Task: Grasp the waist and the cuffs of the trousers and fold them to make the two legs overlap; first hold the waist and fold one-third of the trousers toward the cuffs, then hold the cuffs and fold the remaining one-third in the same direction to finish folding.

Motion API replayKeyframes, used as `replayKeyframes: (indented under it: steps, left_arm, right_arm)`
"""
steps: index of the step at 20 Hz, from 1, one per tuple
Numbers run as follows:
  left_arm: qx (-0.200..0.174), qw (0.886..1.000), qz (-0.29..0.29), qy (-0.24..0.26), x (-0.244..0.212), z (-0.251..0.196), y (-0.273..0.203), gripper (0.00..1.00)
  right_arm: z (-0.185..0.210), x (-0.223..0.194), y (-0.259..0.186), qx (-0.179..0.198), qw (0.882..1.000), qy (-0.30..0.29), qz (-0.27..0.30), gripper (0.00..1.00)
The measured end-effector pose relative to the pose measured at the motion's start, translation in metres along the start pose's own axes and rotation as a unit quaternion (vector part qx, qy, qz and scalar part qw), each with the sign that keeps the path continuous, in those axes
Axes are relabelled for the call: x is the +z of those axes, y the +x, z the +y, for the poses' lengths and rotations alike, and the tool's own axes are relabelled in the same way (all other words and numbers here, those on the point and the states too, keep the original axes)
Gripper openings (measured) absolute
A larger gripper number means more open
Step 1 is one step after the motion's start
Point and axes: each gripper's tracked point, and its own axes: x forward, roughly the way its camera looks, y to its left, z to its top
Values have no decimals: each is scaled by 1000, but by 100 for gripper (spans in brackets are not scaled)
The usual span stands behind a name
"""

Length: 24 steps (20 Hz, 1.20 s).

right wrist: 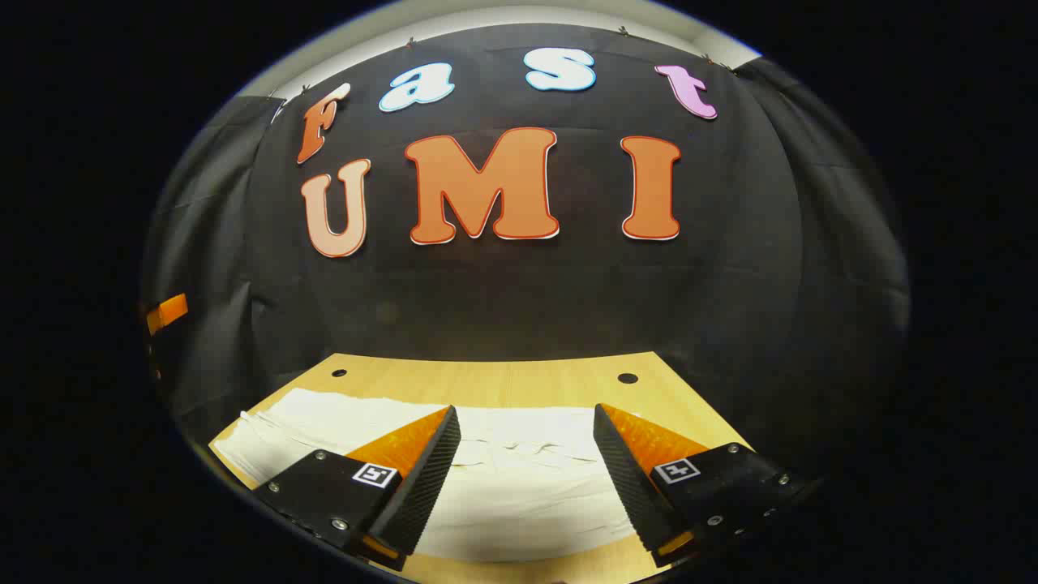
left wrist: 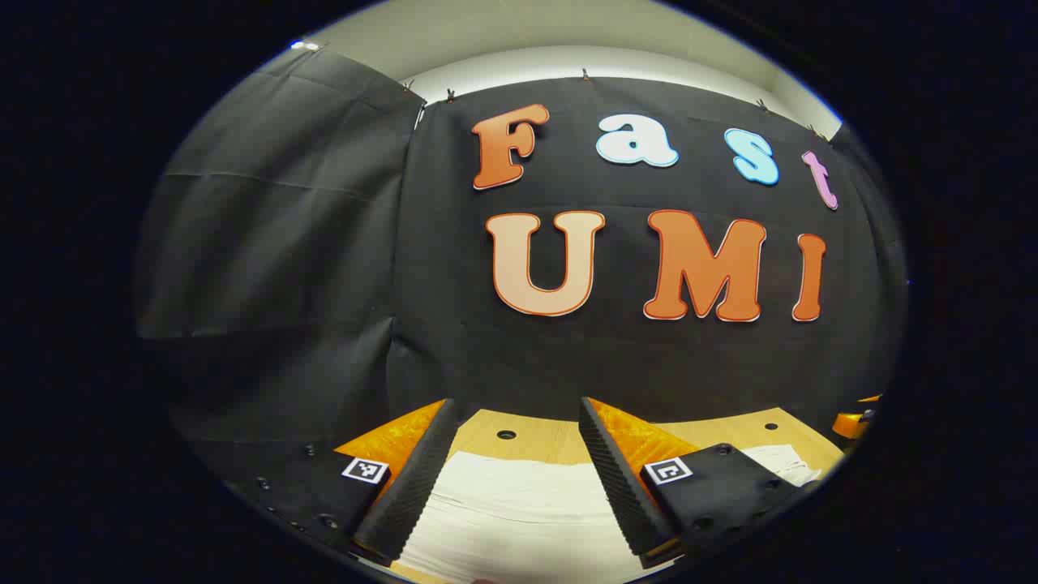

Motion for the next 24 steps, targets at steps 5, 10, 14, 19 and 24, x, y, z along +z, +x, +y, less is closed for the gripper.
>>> replayKeyframes:
  steps: [5,10,14,19,24]
  left_arm:
    - [12,1000,14,3,-7,-3,23,100]
    - [-7,1000,12,0,-6,-8,58,99]
    - [-26,999,19,-11,-13,-7,72,99]
    - [-27,999,34,-11,-24,6,93,99]
    - [-26,999,31,23,-23,9,102,99]
  right_arm:
    - [-8,-5,11,8,999,19,26,99]
    - [-12,-4,12,-31,999,11,29,99]
    - [-9,0,6,-42,999,3,31,99]
    - [2,-12,1,-43,997,32,51,99]
    - [-3,-47,11,-46,989,98,102,99]
